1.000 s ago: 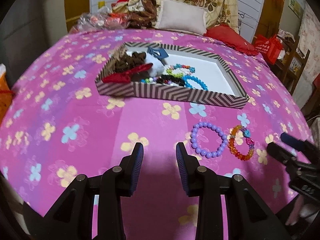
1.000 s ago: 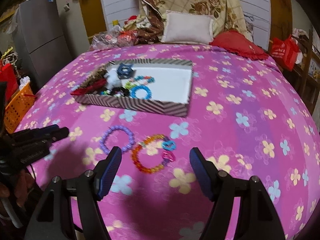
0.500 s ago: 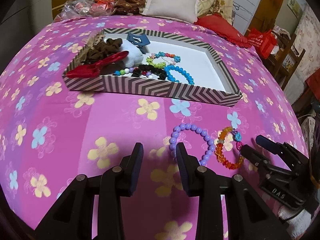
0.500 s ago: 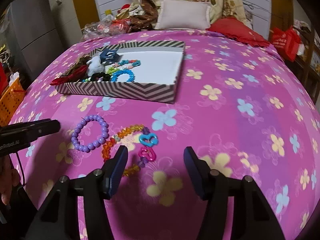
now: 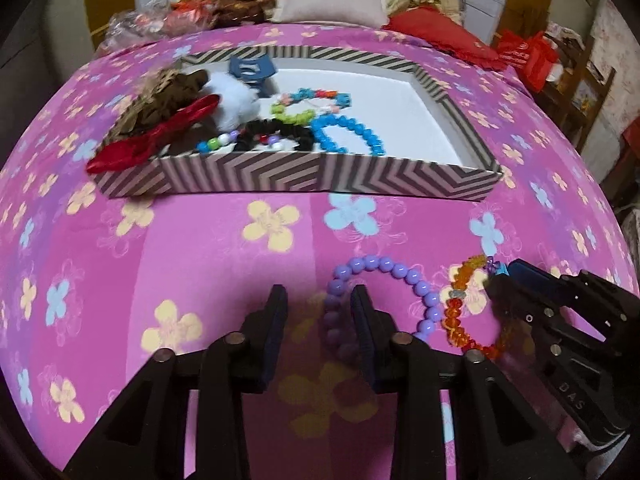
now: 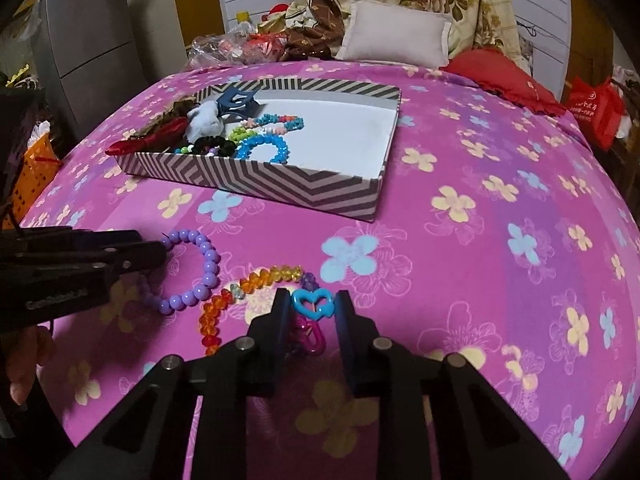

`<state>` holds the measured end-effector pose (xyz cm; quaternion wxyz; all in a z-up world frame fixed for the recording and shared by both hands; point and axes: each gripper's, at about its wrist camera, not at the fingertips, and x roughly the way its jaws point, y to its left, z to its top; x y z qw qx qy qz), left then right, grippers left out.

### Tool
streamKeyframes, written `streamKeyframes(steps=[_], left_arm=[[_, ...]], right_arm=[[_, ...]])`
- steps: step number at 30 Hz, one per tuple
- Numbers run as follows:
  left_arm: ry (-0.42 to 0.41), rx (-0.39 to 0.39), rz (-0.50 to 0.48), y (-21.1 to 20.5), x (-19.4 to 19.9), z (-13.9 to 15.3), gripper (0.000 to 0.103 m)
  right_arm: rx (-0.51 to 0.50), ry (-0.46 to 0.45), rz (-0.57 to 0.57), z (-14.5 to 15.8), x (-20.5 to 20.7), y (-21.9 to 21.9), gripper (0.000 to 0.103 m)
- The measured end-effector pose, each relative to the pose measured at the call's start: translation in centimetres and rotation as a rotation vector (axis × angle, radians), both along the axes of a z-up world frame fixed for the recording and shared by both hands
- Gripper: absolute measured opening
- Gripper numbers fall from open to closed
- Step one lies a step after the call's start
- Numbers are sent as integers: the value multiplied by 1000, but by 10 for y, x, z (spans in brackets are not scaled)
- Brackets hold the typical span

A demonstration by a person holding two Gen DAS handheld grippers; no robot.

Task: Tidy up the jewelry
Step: 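Grasp purple bead bracelet with left tool while right grasps orange heart-charm bracelet, then carry both bracelets into the tray and open both tools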

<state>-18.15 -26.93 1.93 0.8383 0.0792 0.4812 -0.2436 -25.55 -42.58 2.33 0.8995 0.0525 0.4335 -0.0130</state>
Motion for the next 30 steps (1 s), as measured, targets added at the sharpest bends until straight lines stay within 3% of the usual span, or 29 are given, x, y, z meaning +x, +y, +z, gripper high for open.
streamKeyframes(steps=[1, 6, 13, 30], left_arm=[[-3, -5, -15, -1, 0, 0, 13], [33, -57, -49, 5, 3, 3, 13], [2, -105, -63, 18, 4, 30, 13], [-135, -98, -44, 28, 37, 106, 13]], right_arm=[[6, -7, -1, 2, -1, -1, 22], [9, -49, 8, 22, -6, 0, 22], [-10, -102, 35, 56, -7, 6, 22], [-69, -176, 61, 110, 43, -1, 23]])
